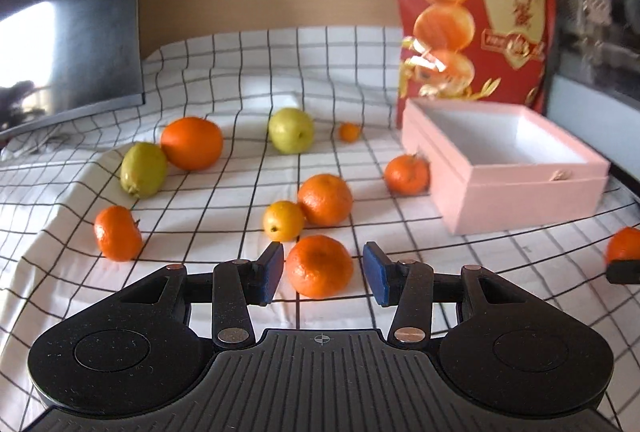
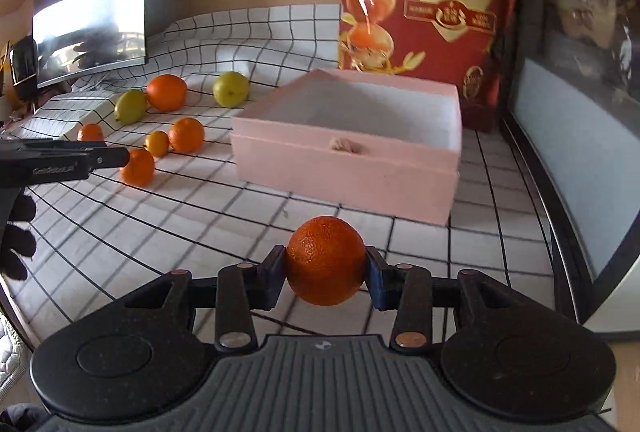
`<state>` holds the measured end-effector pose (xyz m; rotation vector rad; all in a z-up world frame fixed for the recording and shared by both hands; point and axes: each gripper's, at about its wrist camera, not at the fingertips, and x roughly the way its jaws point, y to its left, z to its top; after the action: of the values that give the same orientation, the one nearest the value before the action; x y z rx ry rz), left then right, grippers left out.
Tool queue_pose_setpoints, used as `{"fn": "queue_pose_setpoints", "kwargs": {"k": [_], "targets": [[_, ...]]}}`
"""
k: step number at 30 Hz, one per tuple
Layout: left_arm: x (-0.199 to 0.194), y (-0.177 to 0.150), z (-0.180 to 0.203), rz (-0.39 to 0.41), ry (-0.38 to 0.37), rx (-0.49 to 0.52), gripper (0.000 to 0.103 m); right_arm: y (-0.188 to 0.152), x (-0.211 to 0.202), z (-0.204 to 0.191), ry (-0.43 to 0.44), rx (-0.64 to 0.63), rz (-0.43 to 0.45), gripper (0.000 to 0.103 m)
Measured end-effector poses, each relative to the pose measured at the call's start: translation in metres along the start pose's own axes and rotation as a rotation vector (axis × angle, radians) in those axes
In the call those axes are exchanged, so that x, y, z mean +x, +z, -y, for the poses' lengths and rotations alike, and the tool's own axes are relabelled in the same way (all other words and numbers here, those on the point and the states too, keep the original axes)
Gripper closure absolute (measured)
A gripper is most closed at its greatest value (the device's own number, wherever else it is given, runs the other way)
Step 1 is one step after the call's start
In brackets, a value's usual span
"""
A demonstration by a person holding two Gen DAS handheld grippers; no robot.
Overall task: Organize fruits
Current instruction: 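Grasp an orange with the left gripper while the right gripper holds its orange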
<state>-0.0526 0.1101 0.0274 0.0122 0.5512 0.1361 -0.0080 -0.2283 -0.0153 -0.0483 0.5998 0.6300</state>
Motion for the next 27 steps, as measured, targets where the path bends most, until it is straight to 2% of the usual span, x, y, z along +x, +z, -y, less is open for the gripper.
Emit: {"fn": "queue_pose_setpoints", "kwargs": {"k": [3, 7, 13, 18, 24, 27], "targets": [[0.010, 0.001, -0.006, -0.039, 0.015, -0.009, 0.053, -0.006, 0.001, -0.002, 0.005, -0.016, 0.000, 0.062], [0.023, 0.001, -0.012, -0.072, -0.031, -0.039, 0.050, -0.009, 0.007, -0.002, 0.013, -0.015, -0.011, 0.062], [0.036, -0.001, -0.002, -0.101, -0.027, 0.008, 0.052, -0.010, 0.007, -0.003, -0.004, -0.024, -0.017, 0.062], [0.039, -0.003, 0.001, -0.078, -0.027, 0.037, 0.055, -0.008, 0.009, -0.003, -0.008, -0.021, -0.020, 0.062], [0.008, -0.013, 0.006, -0.037, -0.150, 0.035, 0.056, -0.008, 0.009, -0.007, -0.022, -0.045, -0.024, 0.062], [-0.002, -0.017, 0.021, -0.053, -0.261, 0.062, 0.056, -0.007, 0.009, -0.008, -0.024, -0.054, -0.032, 0.062]]}}
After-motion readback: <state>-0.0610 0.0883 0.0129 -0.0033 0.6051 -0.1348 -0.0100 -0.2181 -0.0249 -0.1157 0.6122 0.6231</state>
